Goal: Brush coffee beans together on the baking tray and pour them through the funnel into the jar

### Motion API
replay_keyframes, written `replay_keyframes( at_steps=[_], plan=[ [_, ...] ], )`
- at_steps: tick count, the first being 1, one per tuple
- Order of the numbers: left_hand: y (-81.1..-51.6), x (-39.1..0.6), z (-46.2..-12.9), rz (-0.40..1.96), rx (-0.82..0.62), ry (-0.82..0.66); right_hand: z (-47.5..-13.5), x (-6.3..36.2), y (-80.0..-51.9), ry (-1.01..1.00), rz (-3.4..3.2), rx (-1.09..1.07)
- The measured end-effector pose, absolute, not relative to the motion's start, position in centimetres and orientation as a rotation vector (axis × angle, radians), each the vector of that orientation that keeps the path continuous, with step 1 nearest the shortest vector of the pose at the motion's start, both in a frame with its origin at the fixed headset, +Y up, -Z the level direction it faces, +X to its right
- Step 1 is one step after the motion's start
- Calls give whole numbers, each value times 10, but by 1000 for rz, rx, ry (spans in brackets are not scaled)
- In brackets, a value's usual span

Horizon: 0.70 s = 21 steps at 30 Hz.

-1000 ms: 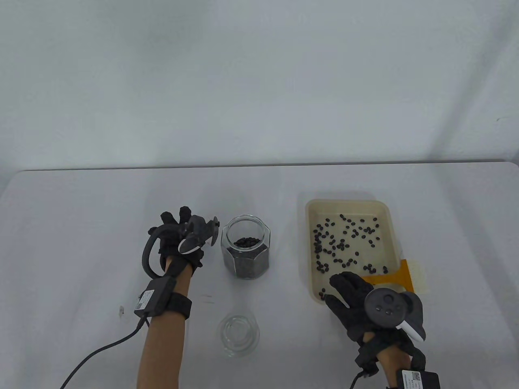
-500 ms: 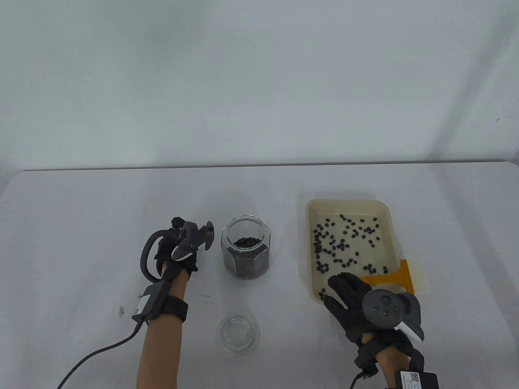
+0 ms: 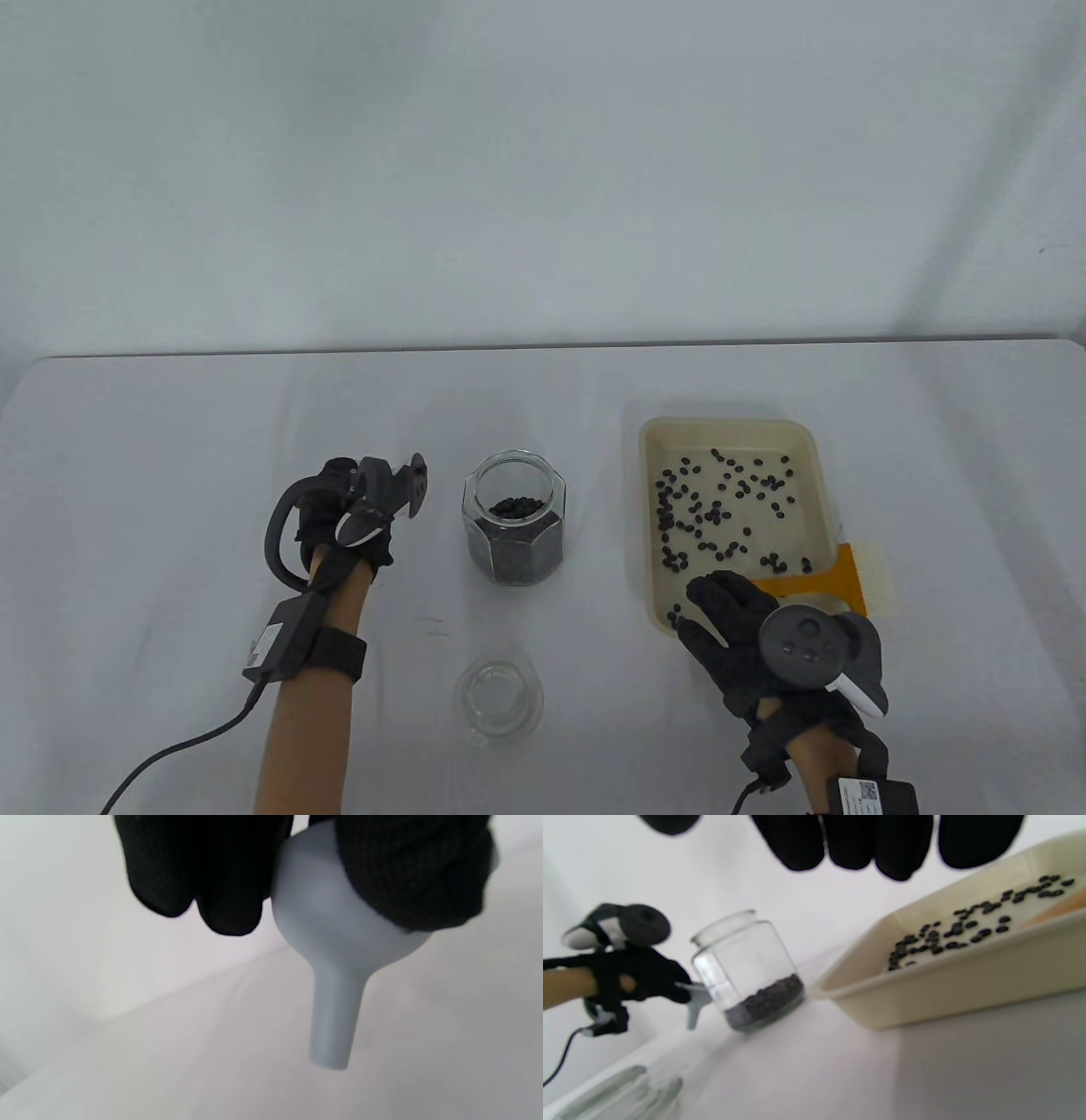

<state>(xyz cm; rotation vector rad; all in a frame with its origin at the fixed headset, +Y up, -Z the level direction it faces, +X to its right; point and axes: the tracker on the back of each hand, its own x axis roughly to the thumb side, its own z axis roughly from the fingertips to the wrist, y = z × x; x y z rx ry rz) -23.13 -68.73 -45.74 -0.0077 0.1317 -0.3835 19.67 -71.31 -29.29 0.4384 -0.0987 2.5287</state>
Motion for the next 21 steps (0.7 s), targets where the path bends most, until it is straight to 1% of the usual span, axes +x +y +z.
replay_keyframes(
  at_steps=[5, 11, 15, 17, 21],
  plan=[
    [-642, -246, -434, -139, 99, 127, -292, 196, -713, -90, 2532, 437],
    [-597, -244, -401, 51, 234, 51, -292, 197, -713, -86, 2534, 427],
    [-572, -229, -377, 145, 296, -36, -291, 198, -713, -82, 2537, 419],
    [-564, -217, -367, 151, 310, -81, -291, 197, -713, -79, 2540, 417],
    [-559, -189, -353, 116, 318, -158, -291, 198, -713, -73, 2544, 412]
  ],
)
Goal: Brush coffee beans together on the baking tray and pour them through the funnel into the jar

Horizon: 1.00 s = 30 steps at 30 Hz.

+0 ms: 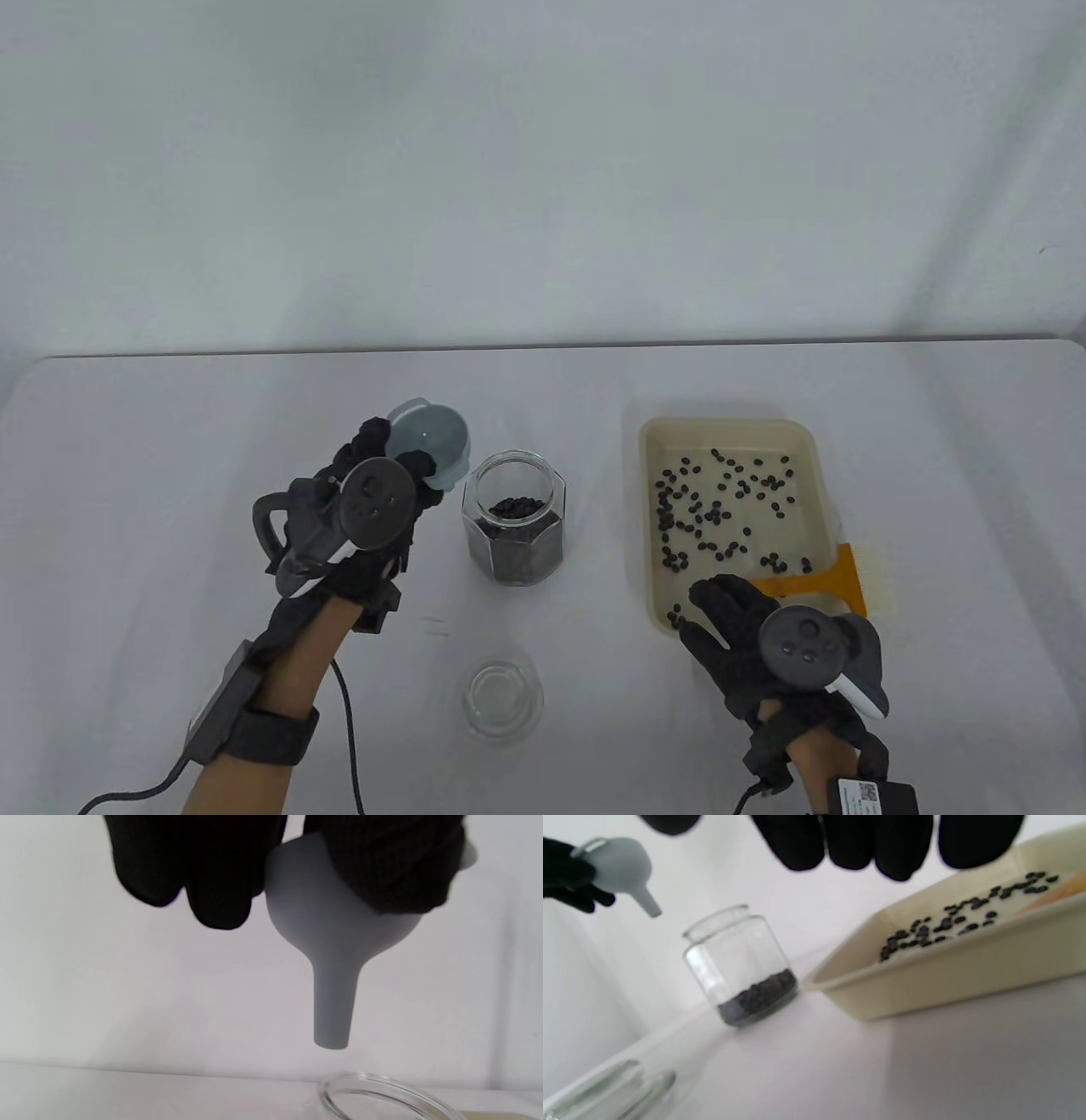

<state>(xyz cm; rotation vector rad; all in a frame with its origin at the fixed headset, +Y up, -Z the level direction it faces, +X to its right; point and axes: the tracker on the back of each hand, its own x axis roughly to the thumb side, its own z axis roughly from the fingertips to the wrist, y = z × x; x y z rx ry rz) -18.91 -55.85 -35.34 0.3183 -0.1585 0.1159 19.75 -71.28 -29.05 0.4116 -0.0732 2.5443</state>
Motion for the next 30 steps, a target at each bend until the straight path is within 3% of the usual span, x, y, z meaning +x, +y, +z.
replay_keyframes(
  at_steps=[14, 21, 30],
  plan=[
    [-620, -122, -379, -11, 161, -172, -290, 200, -713, -58, 2548, 379],
    [-641, -119, -386, -61, 84, -155, -290, 201, -712, -52, 2551, 379],
    [-644, -117, -394, -64, -17, -149, -290, 201, -712, -47, 2553, 376]
  ],
)
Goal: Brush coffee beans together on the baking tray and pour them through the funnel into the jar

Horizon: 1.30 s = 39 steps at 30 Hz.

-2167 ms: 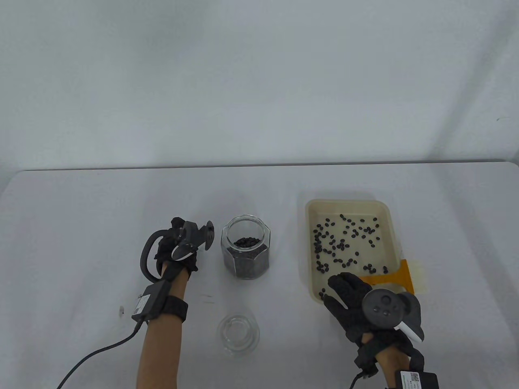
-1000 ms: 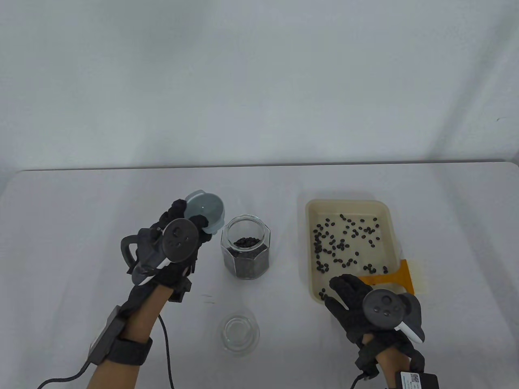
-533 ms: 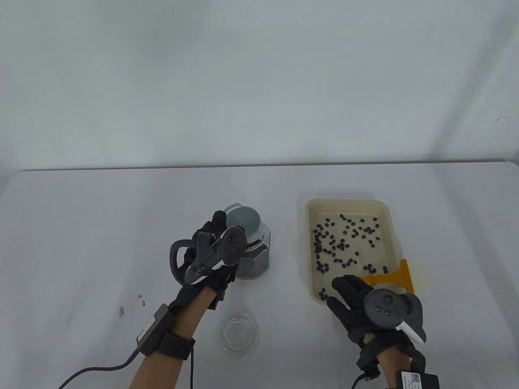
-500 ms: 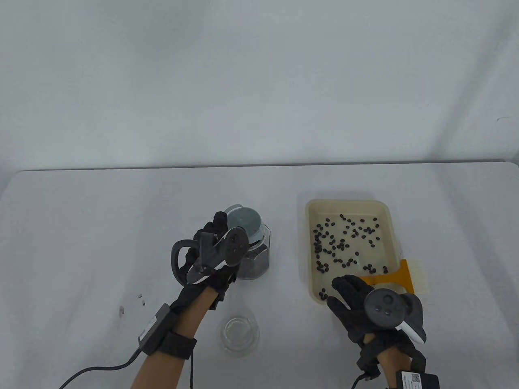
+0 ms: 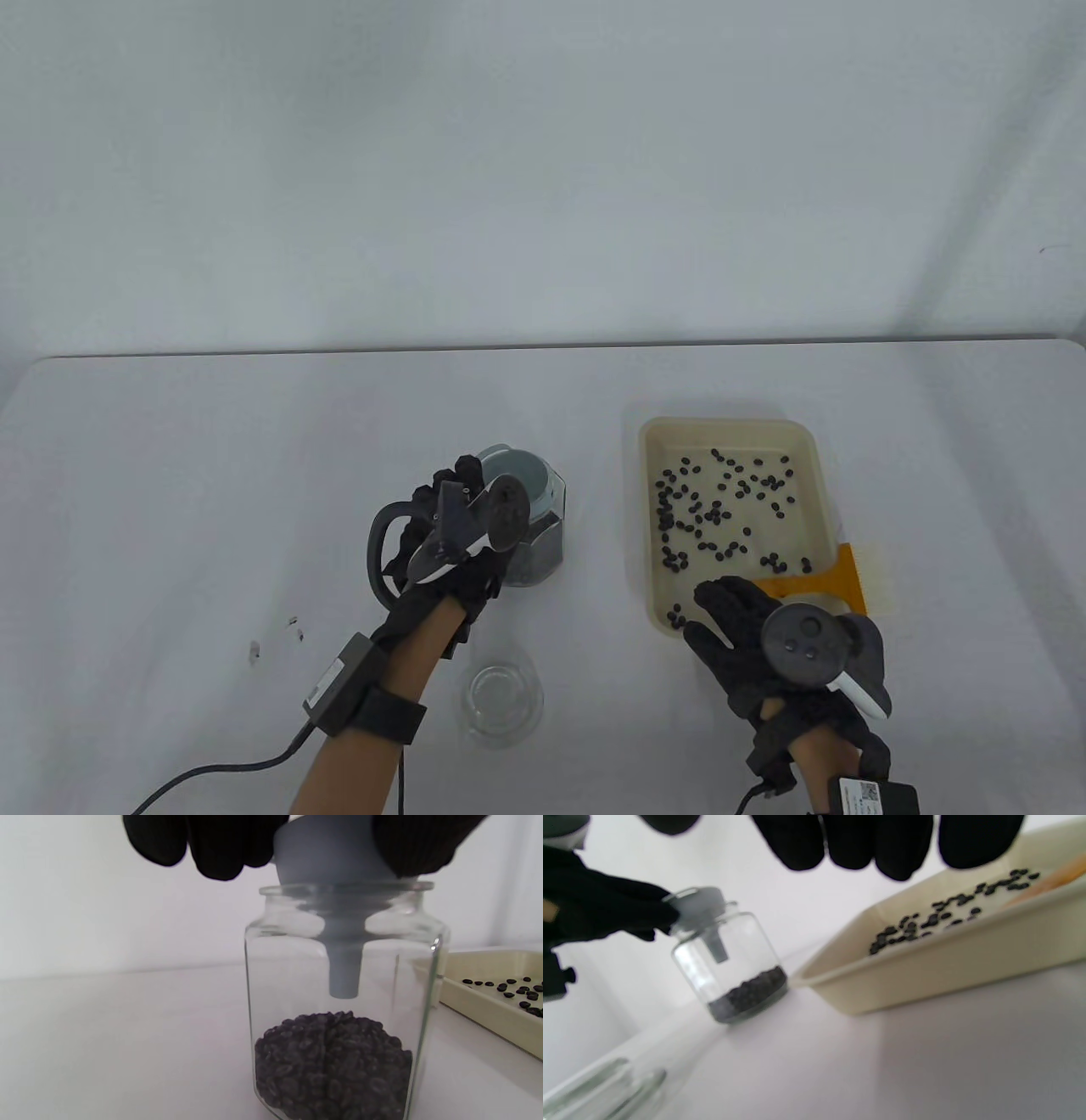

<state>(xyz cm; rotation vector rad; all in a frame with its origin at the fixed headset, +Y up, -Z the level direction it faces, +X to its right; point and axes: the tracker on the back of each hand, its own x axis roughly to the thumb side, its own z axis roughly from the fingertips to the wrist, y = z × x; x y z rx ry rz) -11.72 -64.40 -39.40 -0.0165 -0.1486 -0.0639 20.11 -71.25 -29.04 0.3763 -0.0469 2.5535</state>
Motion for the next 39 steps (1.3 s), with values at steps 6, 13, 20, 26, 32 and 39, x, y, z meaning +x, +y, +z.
replay_keyframes(
  at_steps=[6, 13, 20, 26, 32, 39],
  plan=[
    [-655, -119, -396, -49, -90, -149, -291, 201, -712, -50, 2550, 379],
    [-663, -111, -395, -206, -131, -138, -291, 201, -712, -47, 2550, 381],
    [-663, -111, -395, -165, -169, -128, -291, 201, -713, -46, 2549, 384],
    [-657, -115, -391, -135, -139, -132, -291, 201, -713, -45, 2547, 385],
    [-631, -128, -373, -69, -131, -152, -291, 200, -713, -44, 2549, 387],
    [-622, -185, -338, 78, -11, -169, -290, 200, -713, -45, 2552, 388]
  ],
)
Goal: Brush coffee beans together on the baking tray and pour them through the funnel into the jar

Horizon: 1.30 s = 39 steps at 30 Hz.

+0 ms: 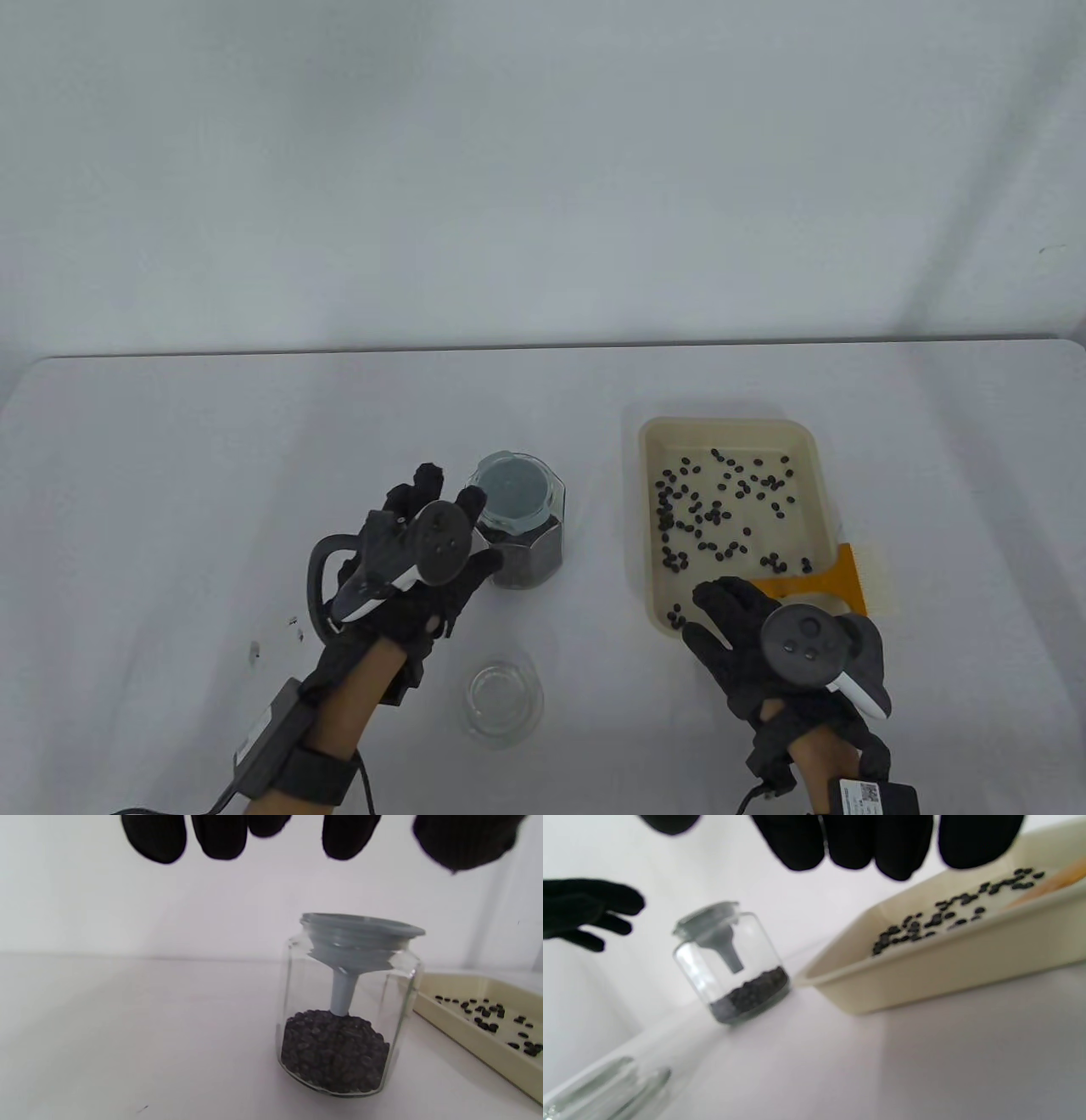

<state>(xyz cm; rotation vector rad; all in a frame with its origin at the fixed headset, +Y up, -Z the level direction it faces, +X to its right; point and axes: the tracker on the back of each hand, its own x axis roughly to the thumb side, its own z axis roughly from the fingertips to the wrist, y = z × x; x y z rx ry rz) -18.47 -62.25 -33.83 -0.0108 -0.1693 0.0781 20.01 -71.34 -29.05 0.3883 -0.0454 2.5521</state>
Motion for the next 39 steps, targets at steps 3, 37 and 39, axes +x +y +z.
replay_keyframes(
  at_steps=[3, 37, 39],
  plan=[
    [-637, -217, -324, 177, 68, -202, -290, 200, -713, -48, 2553, 388],
    [-701, -264, -299, 313, 42, -162, -284, 264, -669, -298, 2739, 96],
    [-701, -262, -299, 309, 42, -176, -291, 261, -667, -243, 2980, 103]
  ],
)
